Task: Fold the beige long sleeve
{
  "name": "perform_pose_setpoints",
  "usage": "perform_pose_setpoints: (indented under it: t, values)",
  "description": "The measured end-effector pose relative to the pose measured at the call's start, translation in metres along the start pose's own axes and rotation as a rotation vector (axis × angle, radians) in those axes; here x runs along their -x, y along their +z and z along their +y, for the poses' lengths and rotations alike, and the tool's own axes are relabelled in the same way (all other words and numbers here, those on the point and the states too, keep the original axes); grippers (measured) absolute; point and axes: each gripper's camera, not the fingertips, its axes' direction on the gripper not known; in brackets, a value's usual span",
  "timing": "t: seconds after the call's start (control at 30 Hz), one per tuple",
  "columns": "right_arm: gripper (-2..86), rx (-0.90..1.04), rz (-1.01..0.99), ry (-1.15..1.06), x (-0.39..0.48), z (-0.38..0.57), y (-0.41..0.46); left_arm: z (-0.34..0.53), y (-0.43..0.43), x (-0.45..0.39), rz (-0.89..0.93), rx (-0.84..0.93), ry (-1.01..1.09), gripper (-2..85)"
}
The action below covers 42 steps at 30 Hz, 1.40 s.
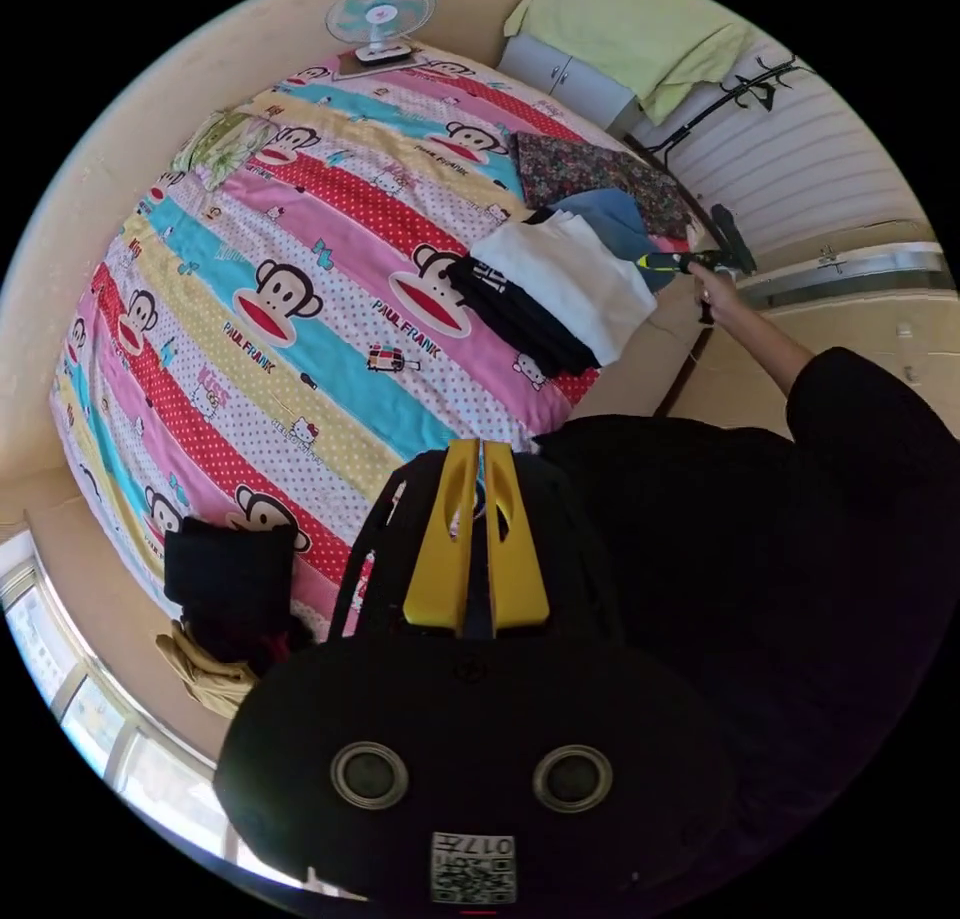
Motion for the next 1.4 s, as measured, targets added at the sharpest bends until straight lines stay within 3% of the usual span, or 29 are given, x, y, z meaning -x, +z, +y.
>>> perform_pose_setpoints:
  t: [0.07, 0.13, 0.3, 0.4, 0.47, 0.53, 0.6, 0.73, 0.8, 0.9, 0.93, 1.03, 1.17, 1.3, 1.4]
  values:
    - [5.7, 0.123, -0.17, 0.026, -0.002, -0.01, 0.035, 0.018, 0.022, 0.015, -0.002, 0.061, -0.112, 3.7]
    - [4.4, 0.051, -0.165, -0.015, 0.018, 0.003, 0.024, 0.037, 0.03, 0.035, 0.111, 0.048, -0.21, 4.8]
    - [3.5, -0.063, -0.535, -0.491, 0.097, 0.059, -0.044, 0.093, 0.05, 0.083, 0.464, -0.122, -0.397, 5.2]
    - [3.7, 0.167, -0.611, -0.724, 0.131, 0.066, -0.023, 0.111, 0.068, 0.099, 0.531, -0.123, -0.455, 6.1]
    - [4.0, 0.462, -0.424, -0.765, 0.149, 0.057, 0.028, 0.12, 0.076, 0.108, 0.546, -0.114, -0.468, 6.8]
    - [4.6, 0.6, -0.222, -0.763, 0.155, 0.046, 0.049, 0.129, 0.077, 0.115, 0.525, -0.101, -0.469, 6.9]
    - [5.2, 0.6, -0.246, -0.81, 0.166, 0.031, 0.031, 0.139, 0.076, 0.123, 0.489, -0.092, -0.475, 7.2]
    - [7.0, 0.417, -0.405, -0.855, 0.197, -0.03, -0.047, 0.16, 0.085, 0.155, 0.501, -0.088, -0.506, 8.4]
    - [7.7, 0.29, -0.359, -0.834, 0.205, -0.065, -0.069, 0.158, 0.096, 0.17, 0.553, -0.09, -0.485, 8.7]
    - [9.4, 0.109, -0.134, -0.721, 0.214, -0.126, -0.071, 0.136, 0.122, 0.197, 0.607, -0.071, -0.428, 8.8]
    - [9.8, 0.128, -0.016, -0.682, 0.217, -0.148, -0.052, 0.123, 0.136, 0.21, 0.615, -0.046, -0.418, 8.9]
    - [8.4, 0.55, 0.264, -0.666, 0.21, -0.164, 0.034, 0.094, 0.173, 0.246, 0.681, 0.014, -0.441, 10.1]
    - [2.9, 0.509, 0.509, -0.847, 0.218, -0.113, 0.006, 0.071, 0.212, 0.298, 0.838, -0.006, -0.495, 11.8]
    - [1.7, 0.46, 0.639, -0.847, 0.197, -0.064, -0.007, 0.063, 0.248, 0.341, 0.854, -0.019, -0.579, 13.4]
    - [1.7, 0.597, 0.66, -0.747, 0.165, -0.036, 0.013, 0.061, 0.293, 0.38, 0.821, 0.009, -0.701, 13.7]
